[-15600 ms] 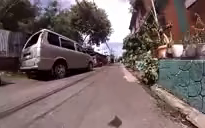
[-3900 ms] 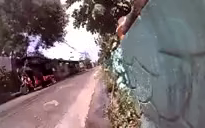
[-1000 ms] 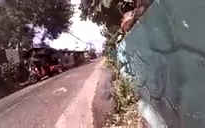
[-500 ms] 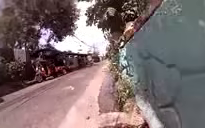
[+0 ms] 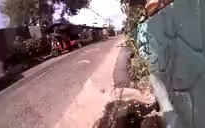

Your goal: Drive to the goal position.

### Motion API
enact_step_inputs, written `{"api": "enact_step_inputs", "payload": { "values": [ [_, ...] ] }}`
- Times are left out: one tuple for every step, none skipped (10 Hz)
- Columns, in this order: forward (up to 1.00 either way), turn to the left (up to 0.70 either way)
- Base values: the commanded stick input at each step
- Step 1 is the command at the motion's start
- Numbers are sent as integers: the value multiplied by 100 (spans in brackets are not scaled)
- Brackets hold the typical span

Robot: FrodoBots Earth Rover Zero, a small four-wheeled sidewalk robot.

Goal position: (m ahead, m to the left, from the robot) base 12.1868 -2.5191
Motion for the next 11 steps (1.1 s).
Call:
{"api": "enact_step_inputs", "payload": {
  "values": [
    [70, 27],
    [70, 27],
    [70, 27],
    [70, 27],
    [70, 27],
    [70, 27],
    [70, 26],
    [70, 5],
    [70, 0],
    [70, 0],
    [70, 0]
  ]
}}
